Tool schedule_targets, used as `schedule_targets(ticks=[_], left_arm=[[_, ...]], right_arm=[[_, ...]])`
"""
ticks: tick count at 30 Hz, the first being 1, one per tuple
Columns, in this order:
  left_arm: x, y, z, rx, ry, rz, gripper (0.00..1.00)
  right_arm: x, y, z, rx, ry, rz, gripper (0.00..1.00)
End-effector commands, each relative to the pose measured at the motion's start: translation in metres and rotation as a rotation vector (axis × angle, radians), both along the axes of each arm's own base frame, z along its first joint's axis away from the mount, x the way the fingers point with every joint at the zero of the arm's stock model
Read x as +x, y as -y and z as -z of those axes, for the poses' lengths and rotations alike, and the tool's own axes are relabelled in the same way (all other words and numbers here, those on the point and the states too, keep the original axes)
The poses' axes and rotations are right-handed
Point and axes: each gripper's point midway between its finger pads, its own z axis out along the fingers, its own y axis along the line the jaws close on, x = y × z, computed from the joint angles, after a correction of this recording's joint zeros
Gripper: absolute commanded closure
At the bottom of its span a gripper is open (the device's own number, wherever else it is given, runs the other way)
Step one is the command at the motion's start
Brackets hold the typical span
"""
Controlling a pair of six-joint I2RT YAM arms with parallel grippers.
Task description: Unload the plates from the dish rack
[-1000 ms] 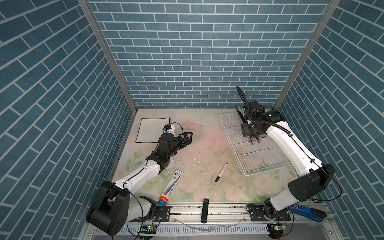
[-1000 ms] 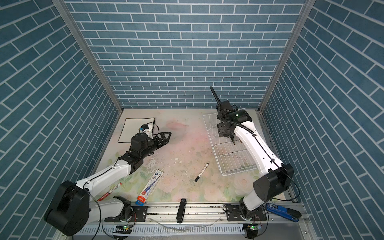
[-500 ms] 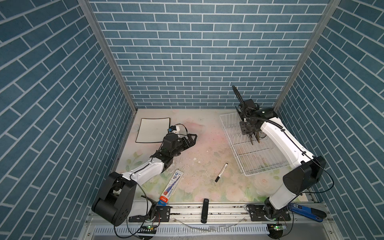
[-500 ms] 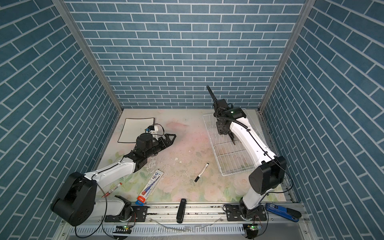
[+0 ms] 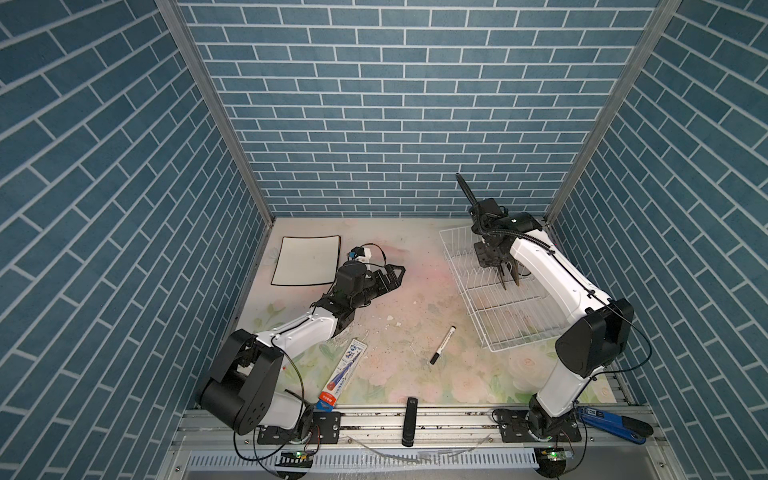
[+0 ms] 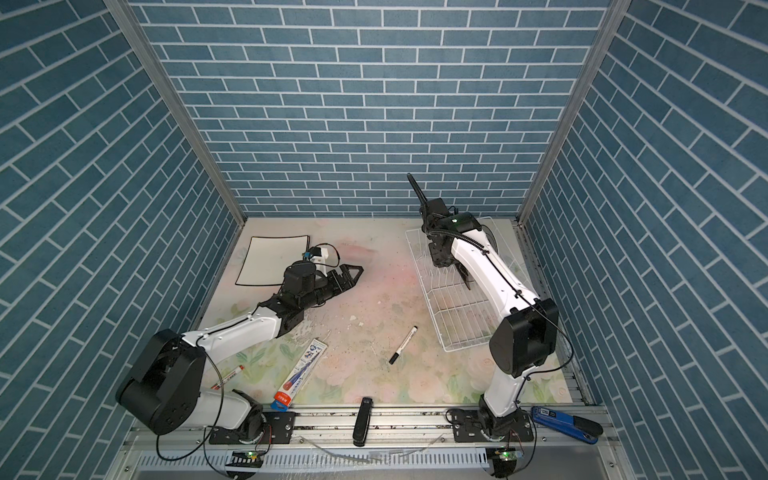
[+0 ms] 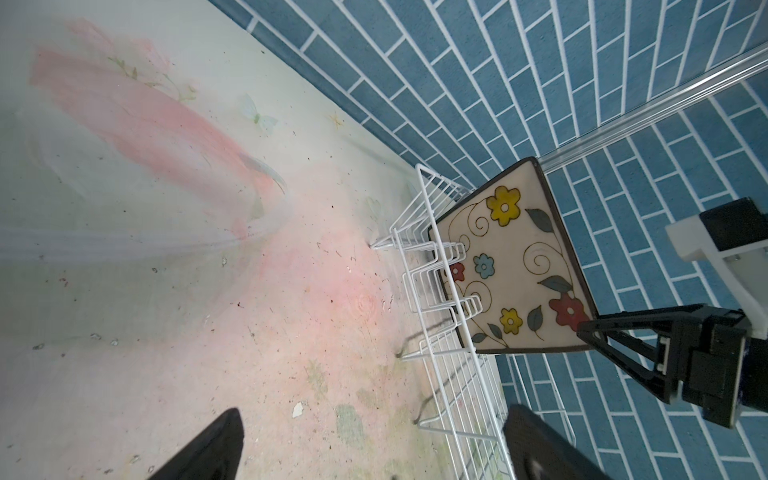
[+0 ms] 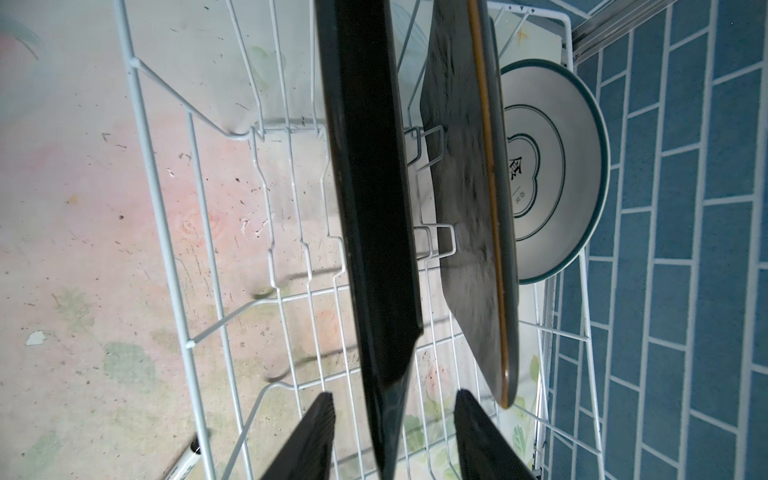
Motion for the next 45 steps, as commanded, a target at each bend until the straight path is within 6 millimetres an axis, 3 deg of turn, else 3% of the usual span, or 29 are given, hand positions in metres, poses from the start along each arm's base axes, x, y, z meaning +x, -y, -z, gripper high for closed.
schedule_targets(ticks=[1,7,20,28,45], left_arm=[[0.003,0.011,-0.010,-0.014,0.029,0.029,0.00],[0.005,0.014,-0.009,-0.016,0.024,0.034,0.00],[0.007,0.016,0.001,-0.008,0.001,0.038,0.00],[0.008,0.017,0.001,-0.006,-0.002,0.039,0.00],[0.008,0.019,0.001,-0.004,-0.010,0.044,0.00]], right_arm=[[0.011,0.000,-0.011,-0.040,0.038,-0.017,0.53],[0.015,-0.005,-0.002,-0.048,0.020,-0.041,0.57],[0.022,0.005,0.005,-0.101,0.023,-0.020,0.61],[0.026,0.008,0.007,-0.114,0.055,-0.020,0.69],[0.022,0.021,0.020,-0.120,0.010,0.033,0.65]])
